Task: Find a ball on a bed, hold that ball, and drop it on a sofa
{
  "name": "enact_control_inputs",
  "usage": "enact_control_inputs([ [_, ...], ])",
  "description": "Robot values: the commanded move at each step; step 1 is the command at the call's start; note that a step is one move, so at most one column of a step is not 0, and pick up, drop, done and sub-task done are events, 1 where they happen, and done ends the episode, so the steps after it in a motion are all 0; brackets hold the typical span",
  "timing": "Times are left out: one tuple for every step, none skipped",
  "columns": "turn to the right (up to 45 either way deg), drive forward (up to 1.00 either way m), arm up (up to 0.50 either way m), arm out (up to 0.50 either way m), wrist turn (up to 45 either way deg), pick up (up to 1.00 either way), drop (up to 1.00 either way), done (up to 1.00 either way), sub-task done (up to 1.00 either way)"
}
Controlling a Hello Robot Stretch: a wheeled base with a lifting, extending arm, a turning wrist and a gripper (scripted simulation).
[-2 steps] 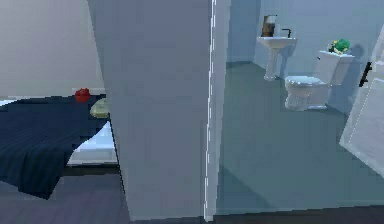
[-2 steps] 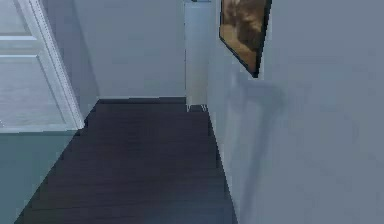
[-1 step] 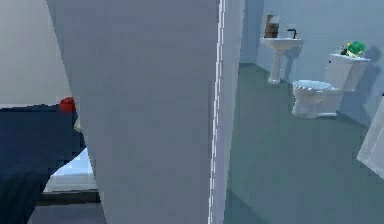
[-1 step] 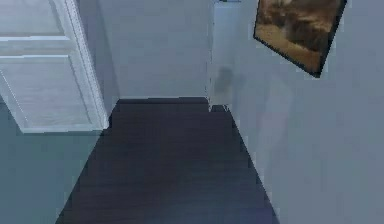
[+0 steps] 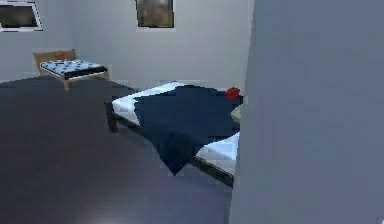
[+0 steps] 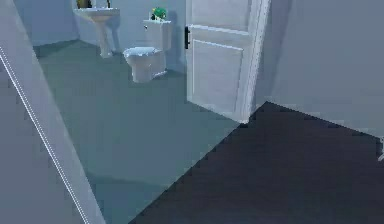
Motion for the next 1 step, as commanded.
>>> enact_control_inputs([
  [-39.0,0.00,0.00,0.00,0.0,0.00,0.00,0.00,0.00],
])
